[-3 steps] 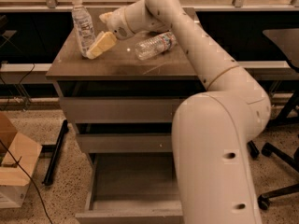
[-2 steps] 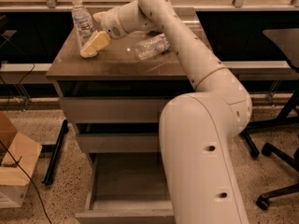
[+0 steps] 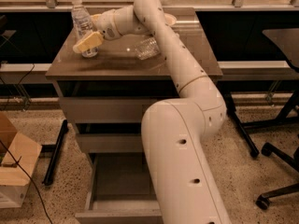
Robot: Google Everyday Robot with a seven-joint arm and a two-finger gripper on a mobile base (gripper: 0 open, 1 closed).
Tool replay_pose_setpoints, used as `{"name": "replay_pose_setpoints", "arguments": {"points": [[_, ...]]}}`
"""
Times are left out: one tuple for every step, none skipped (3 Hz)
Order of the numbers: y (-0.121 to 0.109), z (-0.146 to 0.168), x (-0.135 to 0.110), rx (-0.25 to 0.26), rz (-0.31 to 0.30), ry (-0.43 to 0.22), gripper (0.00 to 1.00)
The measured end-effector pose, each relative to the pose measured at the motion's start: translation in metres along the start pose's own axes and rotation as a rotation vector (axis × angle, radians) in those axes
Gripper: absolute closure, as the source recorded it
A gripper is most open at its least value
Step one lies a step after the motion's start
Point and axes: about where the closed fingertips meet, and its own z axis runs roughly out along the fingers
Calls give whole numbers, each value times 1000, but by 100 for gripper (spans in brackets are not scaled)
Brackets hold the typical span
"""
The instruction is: Place blue plastic bottle into bottom drawer
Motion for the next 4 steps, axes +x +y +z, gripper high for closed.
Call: {"name": "replay_pose_setpoints", "arguments": {"points": [[-1, 9, 3, -27, 15, -40, 49], [0, 7, 2, -35, 18, -46, 72], [-5, -20, -3, 5, -7, -8, 96], [3, -65, -9, 43, -30, 98, 100]]}}
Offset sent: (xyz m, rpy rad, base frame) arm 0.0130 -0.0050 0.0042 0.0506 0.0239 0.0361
